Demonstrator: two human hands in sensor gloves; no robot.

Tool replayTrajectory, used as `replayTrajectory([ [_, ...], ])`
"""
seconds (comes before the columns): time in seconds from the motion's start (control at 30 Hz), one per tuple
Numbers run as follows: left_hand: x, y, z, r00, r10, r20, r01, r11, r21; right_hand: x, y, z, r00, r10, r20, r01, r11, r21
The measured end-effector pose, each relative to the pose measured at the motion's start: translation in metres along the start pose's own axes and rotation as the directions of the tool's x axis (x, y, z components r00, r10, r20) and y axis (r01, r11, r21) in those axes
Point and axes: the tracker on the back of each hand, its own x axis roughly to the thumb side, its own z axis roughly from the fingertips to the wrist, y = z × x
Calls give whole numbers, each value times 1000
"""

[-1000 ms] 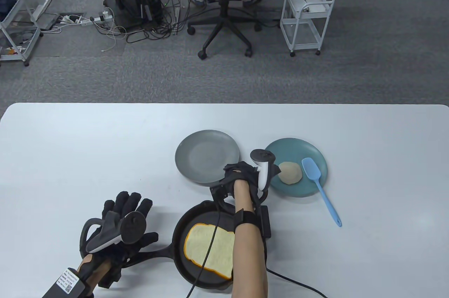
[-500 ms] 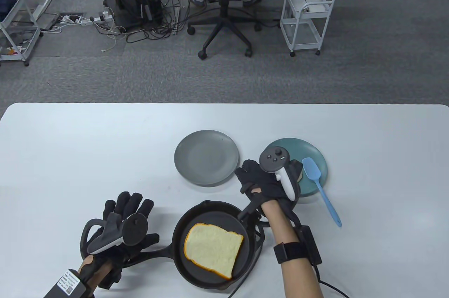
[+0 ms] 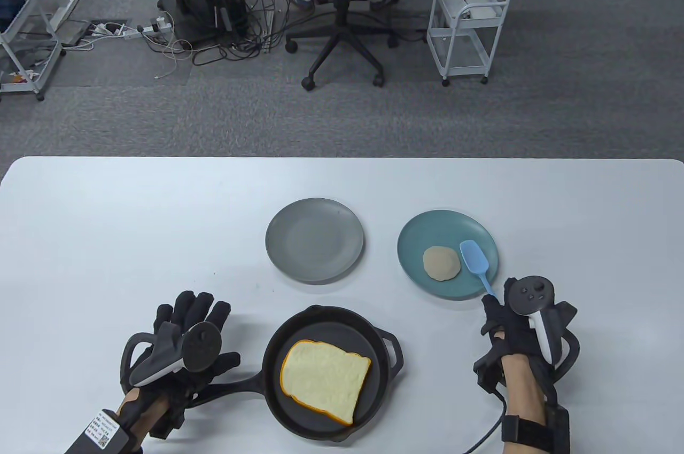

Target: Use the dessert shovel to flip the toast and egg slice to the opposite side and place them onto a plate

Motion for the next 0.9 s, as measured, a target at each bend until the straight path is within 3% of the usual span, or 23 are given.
replayTrajectory([
  [0.13, 2, -3, -1, 1000, -16, 4, 16, 1000, -14, -6, 21, -9, 991, 126, -40, -123, 990, 63],
  [0.2, 3, -3, -1, 1000, -15, 6, 15, 1000, -11, 0, 17, -7, 975, 215, -48, -216, 976, -20],
  [0.4, 4, -3, 0, 1000, -19, 13, 19, 1000, -3, 12, 25, -3, 919, 391, -43, -393, 910, -129],
  [0.5, 6, -2, 1, 1000, -20, 20, 20, 1000, 4, 17, 25, -3, 918, 396, -12, -393, 907, -150],
  [0.6, 6, -2, 1, 999, -28, 19, 28, 1000, 7, 18, 22, 0, 919, 393, 2, -391, 915, -97],
  [0.7, 5, 0, 2, 1000, -24, 13, 24, 1000, 12, 24, 10, 11, 946, 324, 29, -320, 942, -99],
  [0.8, 3, 2, 3, 1000, -15, 7, 15, 1000, 20, 38, -13, 35, 953, 276, 127, -241, 940, -240],
  [0.9, 3, 3, 4, 1000, -15, 6, 15, 1000, 26, 53, -30, 60, 935, 241, 259, -158, 940, -303],
])
